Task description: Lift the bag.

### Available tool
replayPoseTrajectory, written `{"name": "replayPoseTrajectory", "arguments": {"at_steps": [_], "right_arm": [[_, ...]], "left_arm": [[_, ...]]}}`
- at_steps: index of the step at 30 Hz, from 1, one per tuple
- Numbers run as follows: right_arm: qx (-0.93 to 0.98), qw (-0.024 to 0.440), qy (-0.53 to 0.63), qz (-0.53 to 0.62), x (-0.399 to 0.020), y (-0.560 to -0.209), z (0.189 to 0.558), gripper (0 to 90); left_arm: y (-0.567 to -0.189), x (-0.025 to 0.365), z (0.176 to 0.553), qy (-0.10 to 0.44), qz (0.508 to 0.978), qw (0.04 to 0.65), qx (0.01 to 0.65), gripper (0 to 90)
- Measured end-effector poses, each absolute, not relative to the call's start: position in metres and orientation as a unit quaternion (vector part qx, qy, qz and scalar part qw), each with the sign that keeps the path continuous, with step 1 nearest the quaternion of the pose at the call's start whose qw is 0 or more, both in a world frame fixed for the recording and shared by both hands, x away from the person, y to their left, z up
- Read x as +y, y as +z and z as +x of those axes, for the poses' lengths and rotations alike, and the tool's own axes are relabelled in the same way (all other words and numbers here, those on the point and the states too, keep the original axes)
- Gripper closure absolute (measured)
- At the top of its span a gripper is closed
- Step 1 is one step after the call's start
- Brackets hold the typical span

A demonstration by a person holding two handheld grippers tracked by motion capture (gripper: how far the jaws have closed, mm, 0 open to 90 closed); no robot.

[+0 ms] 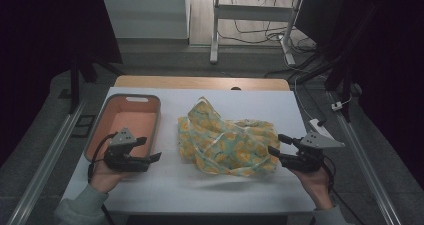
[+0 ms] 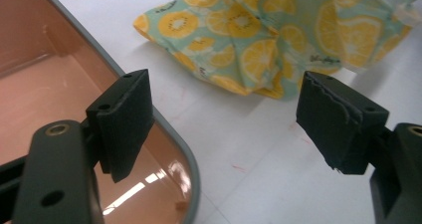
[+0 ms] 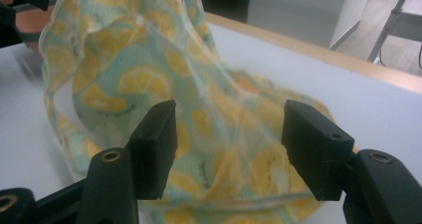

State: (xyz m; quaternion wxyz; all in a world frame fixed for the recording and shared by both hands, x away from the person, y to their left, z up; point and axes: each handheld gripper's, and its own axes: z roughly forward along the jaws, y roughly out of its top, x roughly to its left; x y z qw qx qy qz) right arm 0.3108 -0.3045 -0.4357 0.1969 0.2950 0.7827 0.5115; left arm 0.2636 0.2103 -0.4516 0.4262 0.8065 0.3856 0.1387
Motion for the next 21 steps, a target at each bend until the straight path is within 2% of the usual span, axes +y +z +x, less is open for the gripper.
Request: {"name": "replayPoseTrajectory", "arguments": {"at_steps": [9, 21], "right_arm": [[0.793, 0.198, 0.49, 0.304, -0.317, -0.457, 0.305, 39.2], [0.795, 0.195, 0.488, 0.303, -0.319, -0.46, 0.305, 39.8]], "left_arm": [[-0.455, 0.214, 0.254, 0.162, 0.805, 0.418, 0.389, 23.2], [-0.459, 0.22, 0.25, 0.161, 0.801, 0.421, 0.395, 23.2]]}}
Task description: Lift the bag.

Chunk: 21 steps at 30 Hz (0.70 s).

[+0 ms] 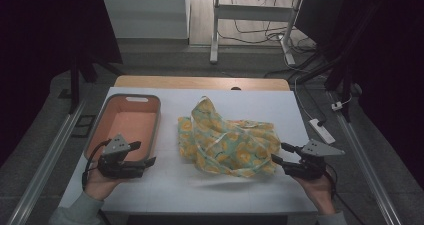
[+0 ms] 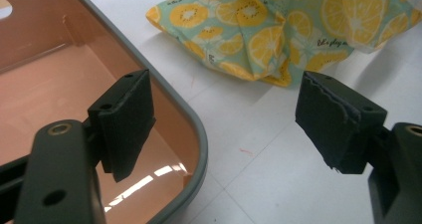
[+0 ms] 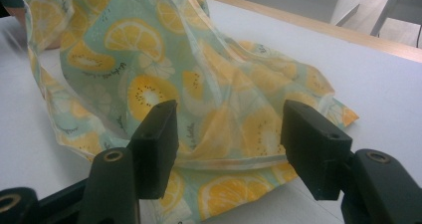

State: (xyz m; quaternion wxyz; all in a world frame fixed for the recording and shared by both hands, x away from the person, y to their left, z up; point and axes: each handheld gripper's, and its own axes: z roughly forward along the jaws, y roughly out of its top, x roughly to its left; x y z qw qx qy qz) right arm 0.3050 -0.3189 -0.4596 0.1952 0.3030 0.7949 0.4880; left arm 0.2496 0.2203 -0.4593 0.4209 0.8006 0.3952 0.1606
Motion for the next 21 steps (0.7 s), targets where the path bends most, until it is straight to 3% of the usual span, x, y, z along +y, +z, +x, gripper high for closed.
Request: {"name": "replayPoseTrajectory", "arguments": {"at_steps": [21], "right_arm": [[0.792, 0.205, 0.492, 0.297, -0.3176, -0.4566, 0.3031, 40.0]], "left_arm": [[-0.4634, 0.2193, 0.2493, 0.148, 0.805, 0.415, 0.396, 22.8]]}}
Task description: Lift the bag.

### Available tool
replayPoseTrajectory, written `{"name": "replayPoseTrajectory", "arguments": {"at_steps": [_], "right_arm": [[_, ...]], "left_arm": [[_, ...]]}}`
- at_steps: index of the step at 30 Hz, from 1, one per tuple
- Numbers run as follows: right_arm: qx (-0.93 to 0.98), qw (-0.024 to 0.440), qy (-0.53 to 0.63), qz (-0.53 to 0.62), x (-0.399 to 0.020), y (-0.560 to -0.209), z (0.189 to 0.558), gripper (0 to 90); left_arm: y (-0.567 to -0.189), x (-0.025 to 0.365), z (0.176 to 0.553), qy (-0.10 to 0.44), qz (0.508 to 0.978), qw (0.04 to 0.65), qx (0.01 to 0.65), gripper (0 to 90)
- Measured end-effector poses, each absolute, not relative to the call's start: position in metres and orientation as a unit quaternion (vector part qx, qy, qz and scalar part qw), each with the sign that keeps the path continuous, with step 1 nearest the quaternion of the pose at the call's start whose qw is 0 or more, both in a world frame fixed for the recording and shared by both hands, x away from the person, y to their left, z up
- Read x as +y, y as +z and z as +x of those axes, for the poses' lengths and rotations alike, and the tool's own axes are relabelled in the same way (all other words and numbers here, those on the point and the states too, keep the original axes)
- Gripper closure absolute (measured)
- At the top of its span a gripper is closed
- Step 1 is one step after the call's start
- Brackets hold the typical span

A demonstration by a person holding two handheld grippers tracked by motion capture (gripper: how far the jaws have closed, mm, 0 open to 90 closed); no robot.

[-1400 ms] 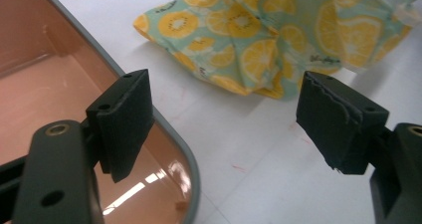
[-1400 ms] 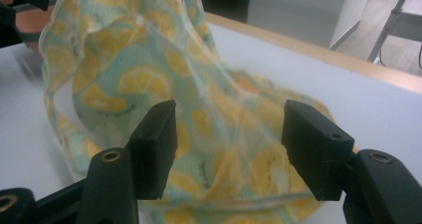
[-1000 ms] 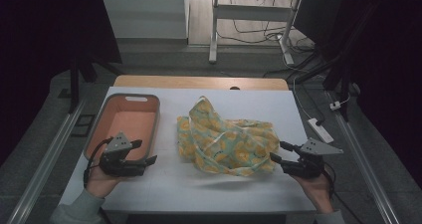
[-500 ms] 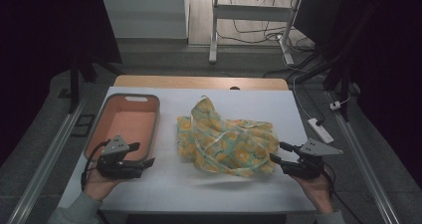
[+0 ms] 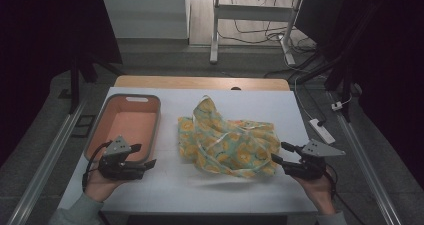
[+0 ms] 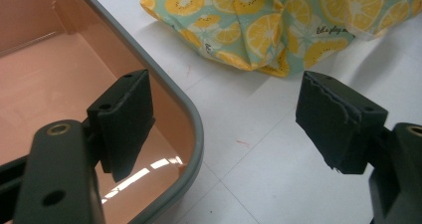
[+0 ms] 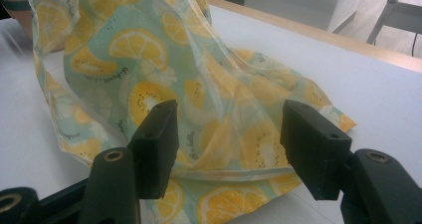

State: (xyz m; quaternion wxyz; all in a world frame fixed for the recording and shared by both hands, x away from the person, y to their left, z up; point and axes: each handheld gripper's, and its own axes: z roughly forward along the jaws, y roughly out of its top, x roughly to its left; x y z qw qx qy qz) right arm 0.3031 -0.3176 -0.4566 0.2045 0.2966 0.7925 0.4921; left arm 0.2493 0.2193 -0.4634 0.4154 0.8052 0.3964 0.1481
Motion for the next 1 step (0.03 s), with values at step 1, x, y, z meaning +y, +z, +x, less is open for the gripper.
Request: {"name": "replayPoseTrajectory", "arguments": {"at_steps": [1], "right_arm": [[0.792, 0.205, 0.493, 0.296, -0.3173, -0.4564, 0.303, 40.0]], "left_arm": [[-0.4634, 0.2193, 0.2494, 0.148, 0.805, 0.416, 0.397, 22.8]]}}
